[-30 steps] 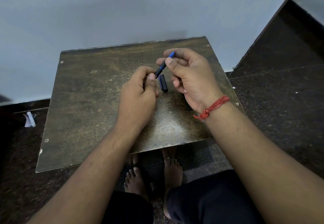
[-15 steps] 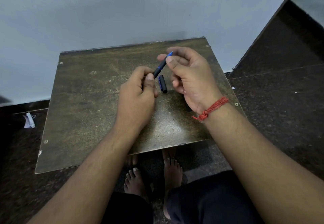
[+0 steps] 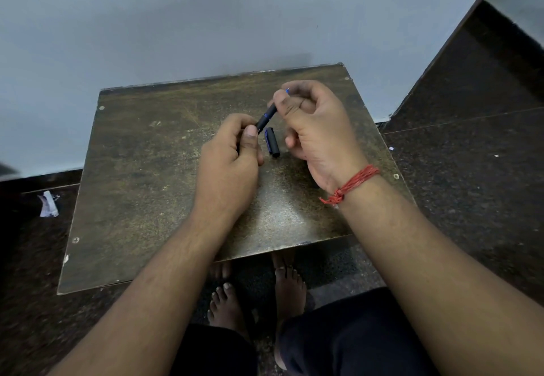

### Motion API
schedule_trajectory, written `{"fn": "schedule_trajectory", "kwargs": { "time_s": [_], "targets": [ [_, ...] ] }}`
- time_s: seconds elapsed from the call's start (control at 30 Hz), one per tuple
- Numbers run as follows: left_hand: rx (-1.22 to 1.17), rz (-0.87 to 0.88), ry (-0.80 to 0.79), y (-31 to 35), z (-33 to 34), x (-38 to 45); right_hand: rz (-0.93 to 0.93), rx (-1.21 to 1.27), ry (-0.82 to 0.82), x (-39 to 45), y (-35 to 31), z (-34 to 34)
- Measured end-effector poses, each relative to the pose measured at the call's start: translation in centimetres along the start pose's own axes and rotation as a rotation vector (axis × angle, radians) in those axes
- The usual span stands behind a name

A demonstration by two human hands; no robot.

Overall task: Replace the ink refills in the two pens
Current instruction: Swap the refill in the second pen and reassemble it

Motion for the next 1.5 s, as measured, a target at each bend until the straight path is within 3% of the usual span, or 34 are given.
{"fn": "schedule_trajectory", "kwargs": {
  "time_s": [0.17, 0.5, 0.8, 1.1, 1.5],
  "targets": [
    [0.011, 0.002, -0.001, -0.04, 0.1, 0.0, 0.006, 0.042, -0.063, -0.13, -0.39, 0.12],
    [0.017, 0.017, -0.01, 0.04, 0.16, -0.05, -0.02, -0.01, 0.02, -0.04, -0.09, -0.06],
    [0.013, 0.001, -0.005, 0.04, 0.06, 0.01, 0.066, 0.103, -0.087, -0.25, -0.26, 0.23],
    [0.015, 0.011, -0.014, 0.14, 0.27, -0.03, 0.032, 0.009, 0.003, -0.09, 0.15, 0.08],
    [-0.008, -0.001, -0.025, -0.11, 0.26, 0.07, 0.088, 0.074, -0.026, -0.1, -0.02, -0.16]
  ]
}}
Point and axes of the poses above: each hand's wrist, its own x-axis towards the middle knuckle, its own z-axis out of the palm, y = z × x, the point moved 6 cm from there along x, towards the middle knuckle, and after that the axes turned 5 degrees about -z, right-handed, at the moved point
